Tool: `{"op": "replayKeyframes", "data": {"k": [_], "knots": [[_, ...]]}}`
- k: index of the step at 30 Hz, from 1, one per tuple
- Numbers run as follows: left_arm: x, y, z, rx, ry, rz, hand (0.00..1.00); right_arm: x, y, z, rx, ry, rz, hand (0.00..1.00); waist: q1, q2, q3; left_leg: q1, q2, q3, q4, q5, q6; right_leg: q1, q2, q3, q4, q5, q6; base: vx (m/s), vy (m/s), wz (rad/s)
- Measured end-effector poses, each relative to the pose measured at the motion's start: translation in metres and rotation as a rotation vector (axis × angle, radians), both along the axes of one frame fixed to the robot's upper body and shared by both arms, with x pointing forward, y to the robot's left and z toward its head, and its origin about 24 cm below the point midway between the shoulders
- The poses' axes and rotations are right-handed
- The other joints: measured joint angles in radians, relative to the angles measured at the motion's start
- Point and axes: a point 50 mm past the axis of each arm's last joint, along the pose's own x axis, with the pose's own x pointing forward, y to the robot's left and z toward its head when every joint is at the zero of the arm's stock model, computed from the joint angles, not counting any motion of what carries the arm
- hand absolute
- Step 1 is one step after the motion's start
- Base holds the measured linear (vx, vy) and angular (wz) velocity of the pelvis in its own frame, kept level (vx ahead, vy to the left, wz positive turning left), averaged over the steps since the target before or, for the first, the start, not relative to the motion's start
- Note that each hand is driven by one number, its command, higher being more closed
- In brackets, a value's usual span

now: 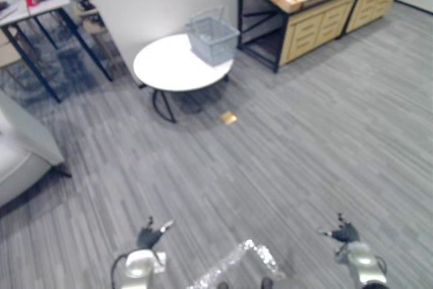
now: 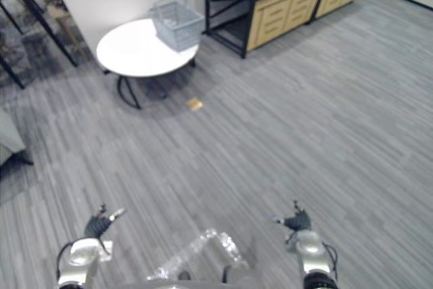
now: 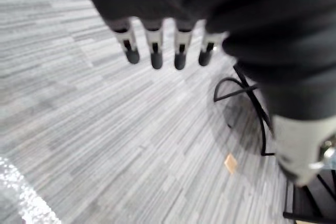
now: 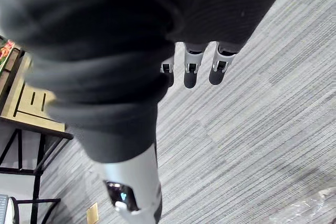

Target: Pick vegetable in the basket

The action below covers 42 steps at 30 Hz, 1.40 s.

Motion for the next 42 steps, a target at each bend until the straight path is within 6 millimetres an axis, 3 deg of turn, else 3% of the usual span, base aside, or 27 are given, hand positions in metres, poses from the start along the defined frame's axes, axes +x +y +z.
{"op": "replayKeyframes", "data": {"k": [2, 3, 5, 7, 9, 12, 14, 16, 17, 18, 19, 21, 22, 23, 24, 26, 27, 30, 31, 33, 34, 35, 36, 37, 39, 41, 42], "knots": [[-0.004, 0.0, -0.002, -0.01, 0.005, 0.012, 0.0, 0.0, 0.0, 0.0, 0.004, -0.003, -0.004, 0.0, 0.0, 0.001, 0.005, -0.004, 0.006, 0.014, 0.005, -0.004, -0.004, 0.001, 0.003, -0.003, -0.016, -0.009, -0.008, -0.06, -0.079, -0.11], [-0.006, 0.0, -0.003, -0.012, 0.012, 0.015, 0.0, -0.003, 0.0, -0.002, 0.005, 0.006, -0.009, 0.0, -0.002, 0.005, 0.008, -0.023, 0.022, 0.026, 0.052, -0.042, -0.017, 0.004, 0.009, -0.008, -0.017, -0.03, -0.02, -0.06, -0.11, 0.08], [-0.006, -0.002, -0.002, -0.017, 0.003, 0.014, 0.0, -0.01, -0.002, -0.004, 0.01, 0.017, -0.026, 0.0, -0.001, 0.02, 0.017, -0.117, 0.096, 0.05, 0.276, -0.133, -0.036, 0.013, 0.031, -0.026, -0.021, -0.04, -0.029, -0.01, -0.141, 0.11], [-0.009, 0.0, -0.001, -0.014, -0.002, 0.021, 0.0, -0.008, 0.001, -0.004, 0.004, 0.018, -0.001, 0.0, 0.003, 0.027, 0.06, -0.275, 0.187, 0.044, 0.676, -0.131, -0.009, 0.063, 0.054, -0.025, -0.022, -0.054, -0.053, 0.08, -0.074, -0.01], [-0.02, -0.001, -0.006, -0.018, 0.028, 0.031, 0.0, -0.004, -0.002, 0.002, -0.014, -0.008, -0.001, 0.0, 0.01, 0.019, 0.074, -0.355, 0.18, 0.012, 0.786, -0.15, -0.037, 0.089, 0.045, -0.001, -0.022, -0.064, -0.065, 0.15, 0.035, -0.28], [-0.029, 0.0, -0.008, -0.017, 0.039, 0.037, 0.0, 0.01, -0.014, 0.017, -0.063, -0.073, 0.0, 0.0, 0.046, 0.028, 0.079, -0.423, 0.138, 0.046, 0.589, -0.141, -0.051, 0.105, 0.002, 0.048, -0.057, -0.077, -0.048, 0.26, 0.13, -0.4], [-0.027, -0.001, -0.006, -0.017, 0.021, 0.035, 0.0, 0.017, -0.02, 0.024, -0.086, -0.096, -0.002, 0.0, 0.059, 0.052, 0.077, -0.442, 0.122, 0.072, 0.296, -0.016, -0.046, 0.145, -0.012, 0.056, -0.126, -0.082, -0.039, 0.37, 0.192, -0.2], [-0.031, 0.001, -0.007, -0.014, 0.026, 0.045, 0.0, 0.025, -0.018, 0.028, -0.087, -0.118, 0.01, 0.0, 0.069, 0.065, 0.073, -0.454, 0.137, 0.073, 0.181, 0.1, -0.035, 0.167, -0.014, 0.071, -0.143, -0.116, 0.002, 0.42, 0.247, -0.27], [-0.038, 0.003, -0.009, -0.012, 0.04, 0.059, 0.0, 0.027, -0.01, 0.026, -0.072, -0.117, 0.026, 0.0, 0.085, 0.041, 0.061, -0.455, 0.112, 0.08, 0.226, 0.135, -0.011, 0.175, -0.057, 0.081, -0.124, -0.163, -0.004, 0.61, 0.347, -0.38], [-0.042, 0.004, -0.009, -0.01, 0.046, 0.065, 0.0, 0.026, -0.006, 0.024, -0.059, -0.113, 0.03, 0.0, 0.089, 0.011, 0.053, -0.454, 0.09, 0.092, 0.243, 0.112, 0.017, 0.172, -0.082, 0.084, -0.098, -0.175, 0.003, 0.7, 0.296, -0.31], [-0.046, 0.004, -0.011, -0.017, 0.054, 0.085, 0.0, 0.022, -0.001, 0.02, -0.046, -0.105, 0.031, 0.0, 0.088, -0.021, 0.044, -0.453, 0.062, 0.101, 0.284, 0.057, 0.081, 0.131, -0.109, 0.081, 0.035, -0.18, 0.042, 0.64, 0.195, -0.06], [-0.05, 0.0, -0.015, -0.033, 0.069, 0.084, 0.0, 0.021, 0.005, 0.016, -0.027, -0.099, 0.013, 0.0, 0.08, -0.042, 0.052, -0.392, 0.047, 0.107, 0.346, -0.023, 0.101, 0.055, -0.127, 0.112, 0.339, -0.122, 0.165, 0.65, 0.195, 0.07], [-0.054, 0.0, -0.017, -0.036, 0.084, 0.085, 0.0, 0.02, 0.012, 0.015, -0.012, -0.1, 0.014, 0.0, 0.067, -0.049, 0.053, -0.312, 0.033, 0.1, 0.344, -0.072, 0.104, -0.014, -0.124, 0.143, 0.585, -0.035, 0.267, 0.71, 0.188, 0.1], [-0.054, -0.003, -0.017, -0.037, 0.089, 0.068, 0.0, 0.023, 0.016, 0.018, -0.032, -0.12, 0.026, 0.0, 0.051, -0.04, 0.058, -0.194, 0.025, 0.085, 0.308, -0.108, 0.106, -0.082, -0.107, 0.149, 0.808, -0.037, 0.258, 0.69, 0.169, 0.14], [-0.053, -0.004, -0.017, -0.037, 0.088, 0.058, 0.0, 0.025, 0.016, 0.021, -0.044, -0.136, 0.029, 0.0, 0.048, -0.032, 0.061, -0.147, 0.022, 0.074, 0.28, -0.115, 0.105, -0.108, -0.102, 0.133, 0.853, -0.043, 0.243, 0.54, 0.105, 0.25], [-0.041, -0.009, -0.015, -0.034, 0.065, 0.021, 0.0, 0.032, 0.014, 0.037, -0.08, -0.216, 0.018, 0.0, 0.021, -0.004, 0.058, -0.015, 0.021, 0.021, 0.168, -0.116, 0.104, -0.213, -0.097, 0.036, 0.832, -0.092, 0.143, 0.47, 0.036, 0.48], [-0.036, -0.009, -0.013, -0.03, 0.053, 0.015, 0.0, 0.034, 0.014, 0.042, -0.09, -0.242, 0.017, 0.0, 0.013, -0.002, 0.059, 0.008, 0.022, 0.003, 0.145, -0.116, 0.104, -0.244, -0.098, 0.016, 0.792, -0.103, 0.125, 0.53, -0.009, 0.89], [-0.003, -0.016, -0.002, -0.021, -0.017, -0.046, 0.0, 0.043, 0.002, 0.067, -0.159, -0.354, -0.032, 0.0, -0.023, 0.002, 0.062, 0.067, 0.038, -0.105, 0.098, -0.142, 0.062, -0.349, -0.113, -0.021, 0.363, -0.09, 0.087, 0.63, -0.2, 1.15], [0.003, -0.019, -0.001, -0.024, -0.032, -0.056, 0.0, 0.047, -0.003, 0.076, -0.189, -0.39, -0.067, 0.0, -0.028, -0.006, 0.057, 0.096, 0.055, -0.127, 0.091, -0.159, 0.031, -0.343, -0.115, -0.013, 0.137, -0.011, 0.056, 0.35, -0.165, 0.82], [-0.001, -0.018, -0.002, -0.018, -0.023, -0.059, 0.0, 0.054, -0.003, 0.088, -0.24, -0.431, -0.076, 0.0, -0.012, -0.019, 0.051, 0.145, 0.07, -0.127, 0.138, -0.199, -0.027, -0.344, -0.117, -0.006, 0.076, 0.108, 0.049, 0.67, -0.335, 0.67], [-0.012, -0.018, -0.006, -0.015, 0.005, -0.053, 0.0, 0.059, 0.001, 0.095, -0.253, -0.46, -0.058, 0.0, 0.0, -0.025, 0.046, 0.12, 0.097, -0.126, 0.315, -0.215, -0.04, -0.337, -0.114, -0.004, 0.174, 0.133, 0.044, 0.85, -0.458, 0.39], [-0.017, -0.02, -0.009, -0.026, 0.018, -0.046, 0.0, 0.063, 0.002, 0.099, -0.271, -0.472, -0.038, 0.0, 0.002, -0.006, 0.044, 0.078, 0.132, -0.124, 0.447, -0.211, -0.042, -0.317, -0.1, -0.018, 0.199, 0.102, 0.031, 0.72, -0.405, 0.15], [-0.032, -0.026, -0.016, -0.049, 0.052, -0.032, 0.0, 0.072, 0.005, 0.113, -0.314, -0.52, 0.004, 0.0, 0.022, 0.051, 0.041, -0.041, 0.231, -0.125, 0.735, -0.126, -0.026, -0.25, -0.039, -0.042, 0.175, 0.058, -0.001, 0.67, -0.354, -0.19], [-0.043, -0.029, -0.021, -0.064, 0.077, -0.02, 0.0, 0.083, 0.01, 0.129, -0.353, -0.578, 0.038, 0.0, 0.048, 0.085, 0.052, -0.129, 0.299, -0.123, 0.958, -0.114, -0.023, -0.173, 0.015, -0.046, 0.13, 0.035, -0.03, 0.64, -0.299, -0.28], [-0.054, -0.029, -0.024, -0.071, 0.101, 0.002, 0.0, 0.098, 0.019, 0.146, -0.389, -0.642, 0.062, 0.0, 0.072, 0.078, 0.064, -0.222, 0.312, -0.116, 1.105, -0.124, -0.012, -0.033, 0.034, -0.047, 0.049, 0.02, -0.053, 0.67, -0.252, -0.18], [-0.06, -0.029, -0.026, -0.077, 0.112, 0.024, 0.0, 0.114, 0.029, 0.164, -0.415, -0.707, 0.093, 0.0, 0.089, 0.055, 0.072, -0.29, 0.29, -0.062, 1.056, -0.138, -0.011, 0.084, 0.025, -0.047, -0.039, 0.014, -0.061, 0.64, -0.21, -0.02], [-0.061, -0.03, -0.026, -0.081, 0.112, 0.026, 0.0, 0.124, 0.031, 0.18, -0.455, -0.754, 0.118, 0.0, 0.099, 0.046, 0.068, -0.339, 0.266, -0.015, 0.937, -0.15, -0.019, 0.132, 0.016, -0.049, -0.092, 0.014, -0.061, 0.45, -0.064, -0.09]]}}
